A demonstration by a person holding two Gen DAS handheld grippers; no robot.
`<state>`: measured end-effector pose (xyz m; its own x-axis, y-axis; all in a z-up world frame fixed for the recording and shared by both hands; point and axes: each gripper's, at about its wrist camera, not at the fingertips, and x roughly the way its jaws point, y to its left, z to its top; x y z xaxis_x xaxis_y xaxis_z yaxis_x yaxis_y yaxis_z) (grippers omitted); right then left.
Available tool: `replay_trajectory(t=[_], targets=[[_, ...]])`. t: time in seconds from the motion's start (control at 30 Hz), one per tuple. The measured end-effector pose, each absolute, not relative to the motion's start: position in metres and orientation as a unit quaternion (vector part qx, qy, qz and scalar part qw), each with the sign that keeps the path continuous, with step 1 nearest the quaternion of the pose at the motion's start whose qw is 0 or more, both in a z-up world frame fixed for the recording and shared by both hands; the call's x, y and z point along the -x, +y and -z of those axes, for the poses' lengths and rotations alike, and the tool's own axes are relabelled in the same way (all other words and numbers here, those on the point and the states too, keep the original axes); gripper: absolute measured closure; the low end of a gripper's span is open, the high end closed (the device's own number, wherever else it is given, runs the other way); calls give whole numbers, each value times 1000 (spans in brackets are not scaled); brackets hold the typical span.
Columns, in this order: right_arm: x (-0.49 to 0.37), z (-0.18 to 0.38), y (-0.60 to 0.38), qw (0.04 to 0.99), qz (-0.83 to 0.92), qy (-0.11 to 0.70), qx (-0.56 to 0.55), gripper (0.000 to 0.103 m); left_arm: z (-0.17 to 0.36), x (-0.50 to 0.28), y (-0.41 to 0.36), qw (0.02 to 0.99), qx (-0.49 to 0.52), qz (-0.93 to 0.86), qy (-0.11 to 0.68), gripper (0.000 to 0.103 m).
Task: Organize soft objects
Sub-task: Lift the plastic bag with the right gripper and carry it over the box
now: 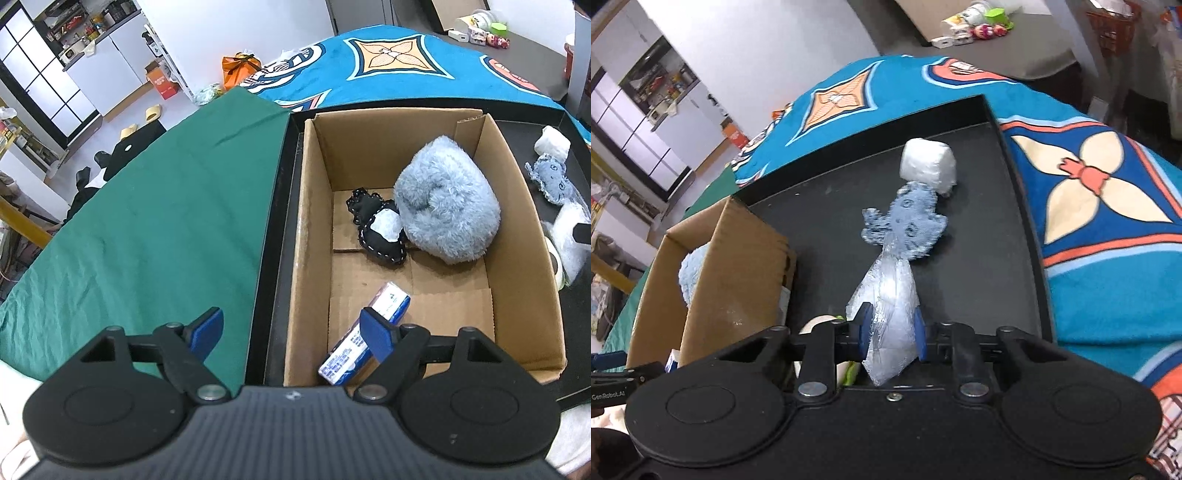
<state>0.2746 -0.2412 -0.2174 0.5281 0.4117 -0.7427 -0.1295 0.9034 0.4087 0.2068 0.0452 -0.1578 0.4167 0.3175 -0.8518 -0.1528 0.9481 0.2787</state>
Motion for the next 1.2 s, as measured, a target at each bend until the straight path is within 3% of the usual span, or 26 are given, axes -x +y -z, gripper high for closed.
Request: replay_trajectory(t=[1.2], targets=[[-242, 128, -201, 888, -167, 423, -69, 85, 140, -188, 70, 866, 13, -107, 488, 24]])
